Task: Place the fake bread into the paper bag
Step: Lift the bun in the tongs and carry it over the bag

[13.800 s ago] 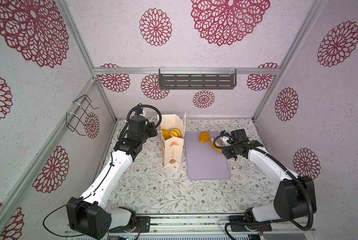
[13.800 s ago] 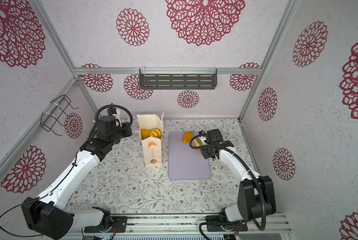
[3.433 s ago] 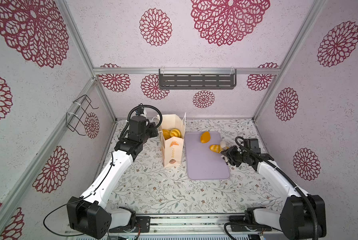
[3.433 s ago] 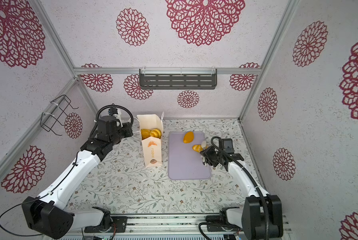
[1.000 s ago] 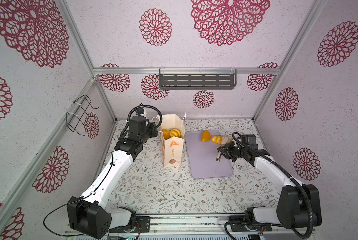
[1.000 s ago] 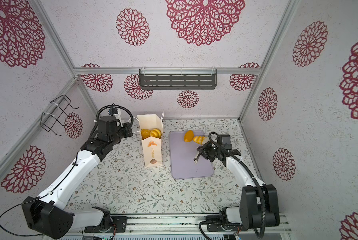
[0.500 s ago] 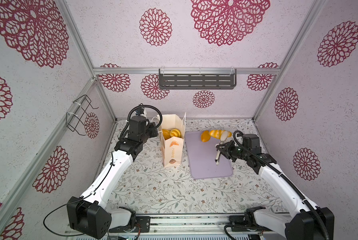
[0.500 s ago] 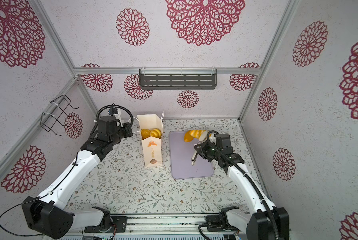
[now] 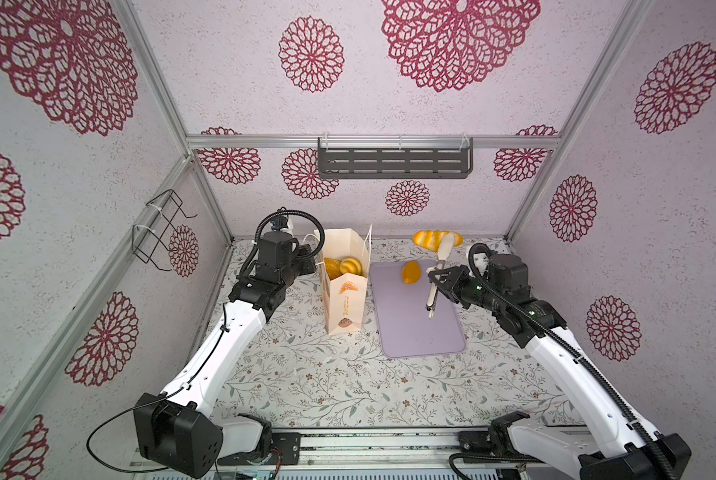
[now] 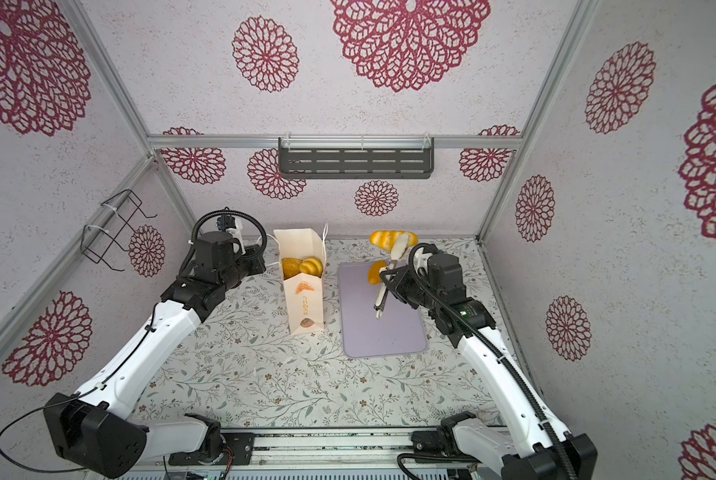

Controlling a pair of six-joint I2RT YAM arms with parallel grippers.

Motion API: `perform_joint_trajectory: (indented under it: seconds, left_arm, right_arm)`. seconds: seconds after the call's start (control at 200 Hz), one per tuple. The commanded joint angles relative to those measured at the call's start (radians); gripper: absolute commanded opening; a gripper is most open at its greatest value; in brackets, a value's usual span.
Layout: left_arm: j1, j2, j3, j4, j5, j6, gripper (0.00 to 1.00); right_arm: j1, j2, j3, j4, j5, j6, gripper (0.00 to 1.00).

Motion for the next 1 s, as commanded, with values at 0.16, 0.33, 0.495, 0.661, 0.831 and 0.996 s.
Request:
perform_joint_trajectory:
  seconds: [0.16, 0.33, 0.495, 0.661, 0.831, 0.996]
  left_arm:
    - [-0.005, -0.012, 0.003, 0.005, -0.001, 0.012, 0.00]
    - [-0.004, -0.012, 0.003, 0.005, 0.004, 0.010, 0.00]
    - [-0.006, -0.017, 0.003, 0.007, 0.003, 0.012, 0.00]
    - [-0.006, -0.015, 0.002, 0.007, 0.005, 0.010, 0.00]
    - [-0.005, -0.020, 0.003, 0.007, 0.000, 0.010, 0.00]
    - [-0.006, -0.022, 0.000, 0.010, 0.003, 0.010, 0.00]
  right_arm:
    - [0.096, -0.006, 0.126, 0.044, 0.106, -0.079, 0.04]
    - [0.197, 0.042, 0.233, 0.009, 0.172, -0.113, 0.03]
    - [0.286, 0.098, 0.323, -0.015, 0.238, -0.149, 0.03]
    - [0.378, 0.171, 0.418, -0.050, 0.300, -0.197, 0.03]
    - [0.463, 0.266, 0.541, -0.129, 0.370, -0.256, 0.03]
    - [0.509, 0.327, 0.597, -0.162, 0.406, -0.278, 0.03]
